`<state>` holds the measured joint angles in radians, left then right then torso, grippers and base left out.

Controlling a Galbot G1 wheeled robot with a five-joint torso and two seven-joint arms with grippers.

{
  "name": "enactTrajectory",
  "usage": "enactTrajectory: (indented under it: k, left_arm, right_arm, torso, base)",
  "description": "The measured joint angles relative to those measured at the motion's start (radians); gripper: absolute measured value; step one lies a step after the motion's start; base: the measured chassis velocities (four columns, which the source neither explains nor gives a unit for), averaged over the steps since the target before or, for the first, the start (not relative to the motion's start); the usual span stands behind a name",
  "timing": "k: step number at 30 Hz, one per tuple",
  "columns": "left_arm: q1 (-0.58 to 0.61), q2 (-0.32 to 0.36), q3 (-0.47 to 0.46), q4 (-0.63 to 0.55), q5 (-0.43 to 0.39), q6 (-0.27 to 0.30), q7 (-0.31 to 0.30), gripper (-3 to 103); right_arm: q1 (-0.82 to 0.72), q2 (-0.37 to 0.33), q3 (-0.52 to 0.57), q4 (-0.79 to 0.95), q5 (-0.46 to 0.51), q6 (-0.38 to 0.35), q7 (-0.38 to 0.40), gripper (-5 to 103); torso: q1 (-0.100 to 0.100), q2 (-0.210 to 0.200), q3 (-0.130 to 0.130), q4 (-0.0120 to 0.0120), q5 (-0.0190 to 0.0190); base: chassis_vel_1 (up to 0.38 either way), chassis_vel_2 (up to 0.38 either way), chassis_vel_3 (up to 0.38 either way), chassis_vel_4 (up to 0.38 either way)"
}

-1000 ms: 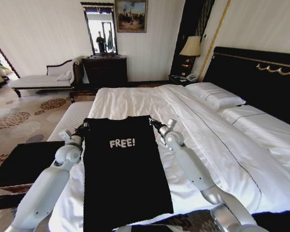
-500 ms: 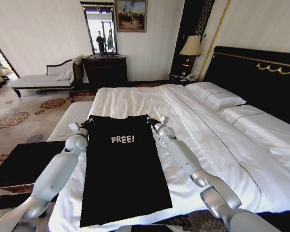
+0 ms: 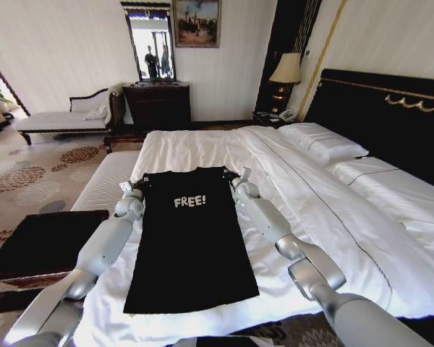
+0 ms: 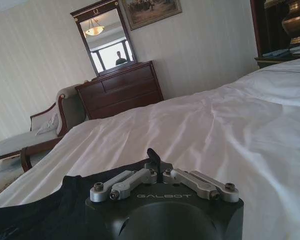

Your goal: Fold the clothes on the bed and place them into the basket.

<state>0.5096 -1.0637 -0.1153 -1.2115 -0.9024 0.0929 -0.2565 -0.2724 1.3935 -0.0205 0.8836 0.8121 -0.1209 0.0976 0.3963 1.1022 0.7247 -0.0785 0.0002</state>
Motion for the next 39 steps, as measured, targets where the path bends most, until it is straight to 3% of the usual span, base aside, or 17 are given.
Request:
enactTrajectory:
  k: [7,13,18,24,27,39]
  left_arm:
    - [0.114,-0.018,-0.061,-0.097,0.028,-0.028,-0.002,1]
    - [0.240,-0.021,-0.134,-0.219,0.054,-0.047,-0.012,1]
    - [0.456,-0.014,-0.240,-0.388,0.095,-0.066,-0.015,1]
    - [0.597,-0.027,-0.301,-0.494,0.146,-0.090,0.001,1]
    - [0.732,-0.057,-0.352,-0.599,0.196,-0.113,0.013,1]
    - [0.936,-0.100,-0.398,-0.709,0.285,-0.165,0.041,1]
  right_arm:
    - [-0.138,-0.020,0.007,0.109,-0.006,0.026,0.005,0]
    - [-0.241,-0.052,0.021,0.241,-0.015,0.040,0.019,0]
    - [-0.368,-0.099,0.038,0.461,-0.045,0.044,0.048,0]
    - [-0.489,-0.124,0.058,0.581,-0.089,0.043,0.053,0]
    - [-0.638,-0.144,0.104,0.695,-0.140,0.048,0.049,0]
    - [-0.932,-0.163,0.242,0.932,-0.213,0.081,0.034,0]
  torso:
    - [0.000,0.000,0.000,0.0011,-0.0002]
    - [0.000,0.000,0.000,0.0003,-0.0001]
    - [0.000,0.000,0.000,0.0012,-0.0003]
    - [-0.001,0.000,0.000,0.0007,-0.0003]
    - [-0.001,0.000,0.000,0.0006,-0.0002]
    - [0.000,0.000,0.000,0.0005,-0.0001]
  base:
    - [0.000,0.000,0.000,0.000]
    - [0.000,0.000,0.000,0.000]
    - [0.000,0.000,0.000,0.000]
    - [0.000,0.000,0.000,0.000]
    - [0.000,0.000,0.000,0.000]
    - [0.000,0.000,0.000,0.000]
